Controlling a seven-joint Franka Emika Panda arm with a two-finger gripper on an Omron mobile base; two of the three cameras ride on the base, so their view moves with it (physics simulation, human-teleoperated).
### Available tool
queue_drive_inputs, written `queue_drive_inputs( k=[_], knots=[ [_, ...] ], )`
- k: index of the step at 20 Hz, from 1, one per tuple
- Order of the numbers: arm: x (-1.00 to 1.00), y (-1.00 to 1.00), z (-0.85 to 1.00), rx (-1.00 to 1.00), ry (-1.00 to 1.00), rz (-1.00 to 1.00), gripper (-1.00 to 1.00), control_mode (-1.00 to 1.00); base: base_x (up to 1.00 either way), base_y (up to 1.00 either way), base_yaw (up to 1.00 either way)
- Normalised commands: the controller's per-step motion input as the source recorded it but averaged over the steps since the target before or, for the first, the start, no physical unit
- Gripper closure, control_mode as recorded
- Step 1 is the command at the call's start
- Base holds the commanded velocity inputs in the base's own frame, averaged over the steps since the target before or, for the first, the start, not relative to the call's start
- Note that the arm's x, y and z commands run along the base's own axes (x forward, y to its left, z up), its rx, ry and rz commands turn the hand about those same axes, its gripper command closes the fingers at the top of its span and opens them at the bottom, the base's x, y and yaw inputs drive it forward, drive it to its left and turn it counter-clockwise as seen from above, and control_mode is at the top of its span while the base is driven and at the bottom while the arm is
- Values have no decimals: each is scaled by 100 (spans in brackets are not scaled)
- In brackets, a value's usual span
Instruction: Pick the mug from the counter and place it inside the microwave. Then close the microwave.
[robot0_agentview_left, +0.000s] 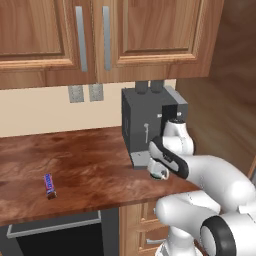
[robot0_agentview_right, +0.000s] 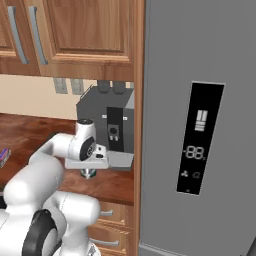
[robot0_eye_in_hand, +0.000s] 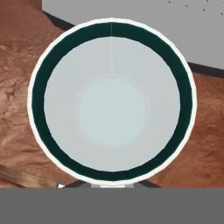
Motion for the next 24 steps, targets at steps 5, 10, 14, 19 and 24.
queue_drive_inputs(
  k=[5, 10, 14, 19, 24],
  knots=[
    [-46, 0, 60, 0, 0, 0, 100, -100, 0, 0, 0],
    [-47, 0, 74, 0, -3, 0, 100, -100, 0, 0, 0],
    [-43, 0, 74, 0, -6, 0, 100, -100, 0, 0, 0],
    [-29, 0, 80, 0, -8, 0, 100, -100, 0, 0, 0],
    [-23, 0, 86, 0, -14, 0, 100, -100, 0, 0, 0]
  ],
)
